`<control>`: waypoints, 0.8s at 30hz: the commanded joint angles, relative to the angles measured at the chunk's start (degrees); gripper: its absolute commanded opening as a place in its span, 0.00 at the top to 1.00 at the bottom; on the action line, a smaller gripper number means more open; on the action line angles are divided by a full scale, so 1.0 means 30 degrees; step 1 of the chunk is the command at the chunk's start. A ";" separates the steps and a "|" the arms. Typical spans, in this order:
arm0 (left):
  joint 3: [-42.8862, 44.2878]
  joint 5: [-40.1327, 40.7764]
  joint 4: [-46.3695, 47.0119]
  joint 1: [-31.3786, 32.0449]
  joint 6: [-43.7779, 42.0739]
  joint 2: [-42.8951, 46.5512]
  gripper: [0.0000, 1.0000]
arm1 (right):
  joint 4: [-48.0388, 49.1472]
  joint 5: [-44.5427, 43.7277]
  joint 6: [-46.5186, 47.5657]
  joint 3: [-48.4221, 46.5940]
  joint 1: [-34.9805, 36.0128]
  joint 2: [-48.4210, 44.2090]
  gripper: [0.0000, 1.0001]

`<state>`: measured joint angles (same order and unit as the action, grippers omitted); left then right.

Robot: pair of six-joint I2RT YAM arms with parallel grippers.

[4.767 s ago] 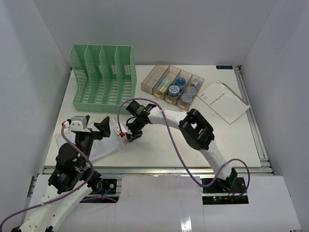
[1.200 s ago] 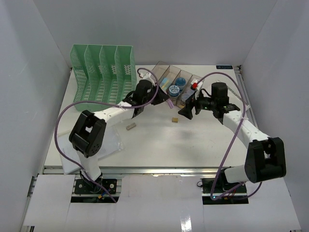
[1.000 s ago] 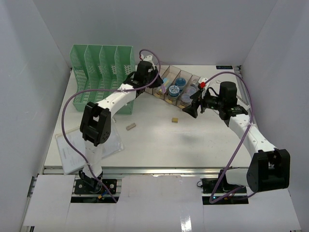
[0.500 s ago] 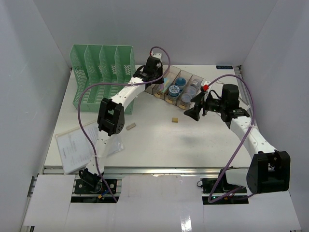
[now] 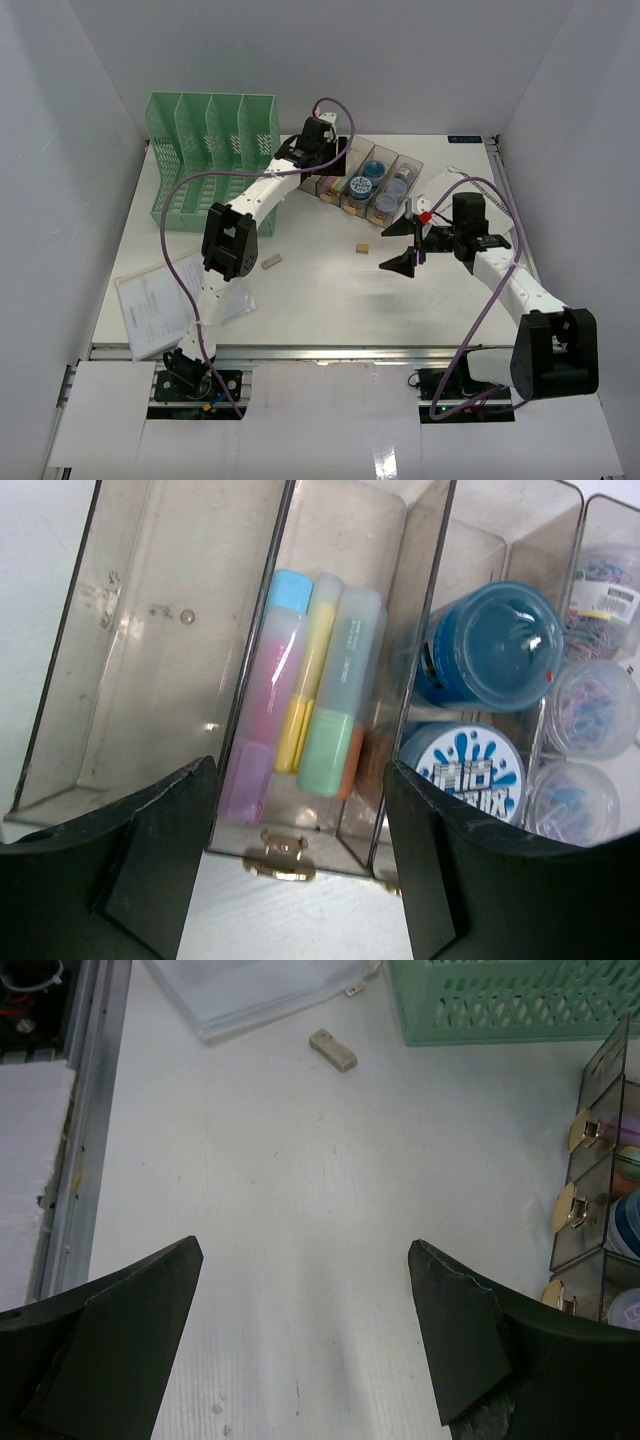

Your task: Organize the desk

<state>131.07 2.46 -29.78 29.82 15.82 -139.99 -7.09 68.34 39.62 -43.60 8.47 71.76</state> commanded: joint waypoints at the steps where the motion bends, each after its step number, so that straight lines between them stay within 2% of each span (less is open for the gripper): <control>1: -0.0827 -0.0839 0.0181 0.0049 -0.0889 0.3761 0.21 | -0.2730 -0.1810 0.3482 -0.1252 0.1044 0.0853 0.10; 2: -0.1774 -0.1505 0.0416 0.0050 -0.1186 0.4734 0.21 | -0.3347 -0.2741 0.4021 -0.1399 0.1535 0.1046 0.10; 6: -0.9244 -0.3683 0.2921 0.0049 -0.2363 1.0529 0.20 | -0.4223 -0.5841 0.6730 -0.1301 0.3757 0.1685 0.09; 7: -1.1880 -0.3958 0.3490 0.0049 -0.2431 1.2363 0.19 | -0.4316 -0.6454 0.7069 -0.1343 0.4268 0.1950 0.08; 8: -1.3497 -0.4244 0.4119 0.0049 -0.2489 1.2387 0.19 | -0.4431 -0.6462 0.7356 -0.1344 0.4557 0.2123 0.08; 10: -1.6840 -0.5256 0.5556 -0.0018 -0.2547 1.6003 0.17 | -0.4521 -0.8055 0.7730 -0.1789 0.5232 0.2896 0.06; 14: -2.3250 -0.6792 0.6773 -0.0187 -0.2640 2.1099 0.16 | -0.5124 -1.0201 0.8032 -0.3451 0.6039 0.4194 0.02; 19: -2.8086 -0.7306 0.8501 -0.0267 -0.3332 2.4610 0.16 | -0.5229 -1.1756 0.7776 -0.5285 0.6493 0.6095 0.00; 24: -2.9056 -0.6312 0.8613 -0.0244 -0.4285 2.6348 0.16 | -0.4725 -1.2746 0.6917 -0.6661 0.6523 0.7817 0.06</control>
<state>45.00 -17.16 -7.45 29.41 6.00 -65.03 -22.19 34.48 61.70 -59.28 27.86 91.91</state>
